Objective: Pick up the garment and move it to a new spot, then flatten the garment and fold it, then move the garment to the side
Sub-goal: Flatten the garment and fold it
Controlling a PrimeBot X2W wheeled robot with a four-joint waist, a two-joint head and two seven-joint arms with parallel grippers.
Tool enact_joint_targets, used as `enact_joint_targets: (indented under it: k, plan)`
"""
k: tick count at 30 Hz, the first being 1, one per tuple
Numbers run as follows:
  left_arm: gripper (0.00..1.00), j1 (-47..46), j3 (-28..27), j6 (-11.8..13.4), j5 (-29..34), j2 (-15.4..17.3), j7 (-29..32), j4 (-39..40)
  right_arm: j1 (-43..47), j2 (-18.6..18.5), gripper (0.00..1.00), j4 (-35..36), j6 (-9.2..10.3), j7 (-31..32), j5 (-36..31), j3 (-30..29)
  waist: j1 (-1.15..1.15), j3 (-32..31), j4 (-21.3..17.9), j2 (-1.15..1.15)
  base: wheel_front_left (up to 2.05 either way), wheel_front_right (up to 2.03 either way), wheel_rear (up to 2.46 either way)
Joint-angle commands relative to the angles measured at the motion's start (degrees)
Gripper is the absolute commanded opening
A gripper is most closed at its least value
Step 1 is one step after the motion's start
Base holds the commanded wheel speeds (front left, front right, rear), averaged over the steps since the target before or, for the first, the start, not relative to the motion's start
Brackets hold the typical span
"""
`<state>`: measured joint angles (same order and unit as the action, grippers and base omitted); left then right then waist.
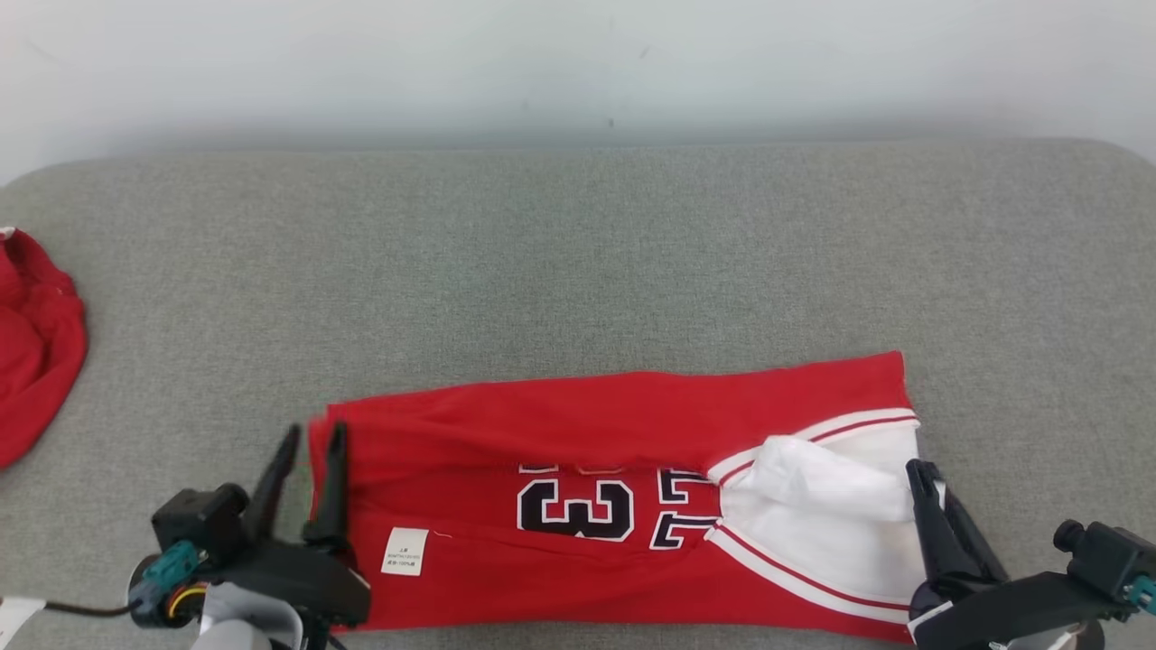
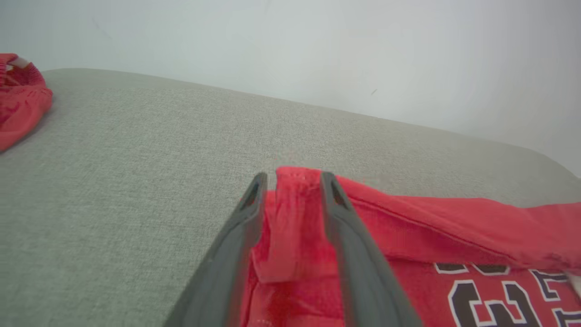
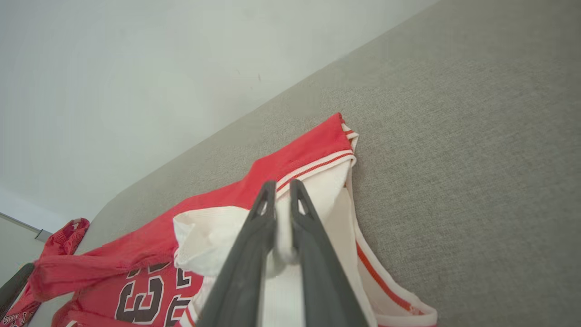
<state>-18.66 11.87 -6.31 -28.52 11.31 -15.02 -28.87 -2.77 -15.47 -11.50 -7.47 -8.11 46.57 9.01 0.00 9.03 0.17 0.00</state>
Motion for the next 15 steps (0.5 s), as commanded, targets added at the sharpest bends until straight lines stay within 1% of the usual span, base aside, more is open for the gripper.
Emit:
enact_joint_targets:
  k: [1, 5, 8, 12, 15]
  plan:
    - [1.00, 1.40, -0.94, 0.22, 0.78, -0.20, -0.15, 0.68, 0.81, 0.28, 1.00, 0.54, -0.02, -0.07, -0.92, -0.74, 0.00, -0.37, 0.18, 0.00, 0.00, 0.00, 0.00]
    - [1.00, 4.10, -3.97, 0.66, 2.42, -1.43, -0.15, 3.00, 1.37, 1.04, 1.00, 1.83, -0.02, 0.58, -2.57, -2.84, 0.00, -1.12, 0.33, 0.00, 0.00, 0.00, 0.00]
    - [1.00, 6.37, -6.18, 1.11, 3.47, -2.20, -0.15, 4.96, 1.43, 1.08, 1.00, 1.39, -0.02, 1.54, -4.85, -5.00, 0.00, -1.95, 0.52, 0.00, 0.00, 0.00, 0.00]
    - [1.00, 8.66, -8.44, 1.46, 5.29, -3.11, -0.14, 7.38, -0.45, 1.67, 1.00, -1.64, -0.02, 4.97, -9.71, -7.45, 0.00, -2.67, 0.85, 0.00, 0.00, 0.00, 0.00]
    - [1.00, 10.15, -10.16, 1.85, 6.62, -3.93, -0.14, 9.08, -2.32, 2.47, 1.00, -5.03, -0.02, 8.43, -12.14, -8.44, 0.00, -3.16, 1.12, 0.00, 0.00, 0.00, 0.00]
